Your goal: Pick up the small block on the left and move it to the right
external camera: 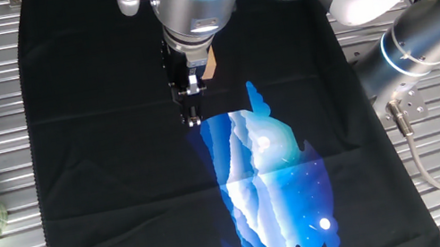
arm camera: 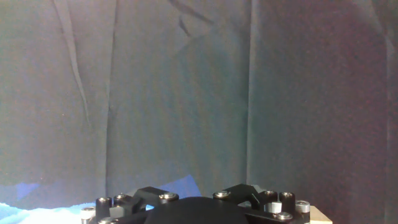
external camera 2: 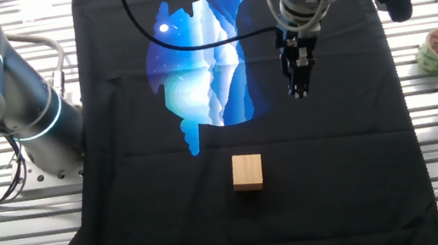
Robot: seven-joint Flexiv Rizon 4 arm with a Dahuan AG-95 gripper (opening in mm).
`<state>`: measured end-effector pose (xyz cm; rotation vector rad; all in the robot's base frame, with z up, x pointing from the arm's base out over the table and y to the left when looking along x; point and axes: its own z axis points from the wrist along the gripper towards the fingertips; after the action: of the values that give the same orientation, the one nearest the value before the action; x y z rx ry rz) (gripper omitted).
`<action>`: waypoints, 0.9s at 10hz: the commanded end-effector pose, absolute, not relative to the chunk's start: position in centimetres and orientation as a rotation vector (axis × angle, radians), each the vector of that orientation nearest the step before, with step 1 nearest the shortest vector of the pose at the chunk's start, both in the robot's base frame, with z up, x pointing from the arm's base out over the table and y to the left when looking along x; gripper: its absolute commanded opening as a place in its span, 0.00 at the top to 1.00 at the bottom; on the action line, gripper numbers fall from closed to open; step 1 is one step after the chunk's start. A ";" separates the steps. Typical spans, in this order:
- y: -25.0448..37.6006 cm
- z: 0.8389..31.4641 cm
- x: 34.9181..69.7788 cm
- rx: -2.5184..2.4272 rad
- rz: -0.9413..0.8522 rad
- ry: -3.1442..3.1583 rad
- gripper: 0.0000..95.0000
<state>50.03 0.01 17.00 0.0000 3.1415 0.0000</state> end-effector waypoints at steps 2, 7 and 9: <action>0.0 17.0 50.0 0.094 0.044 3.051 1.00; 0.0 17.0 50.0 0.093 0.038 3.053 1.00; 0.0 17.0 50.0 0.093 0.038 3.053 1.00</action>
<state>50.22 0.05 16.91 0.0933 3.0548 0.0374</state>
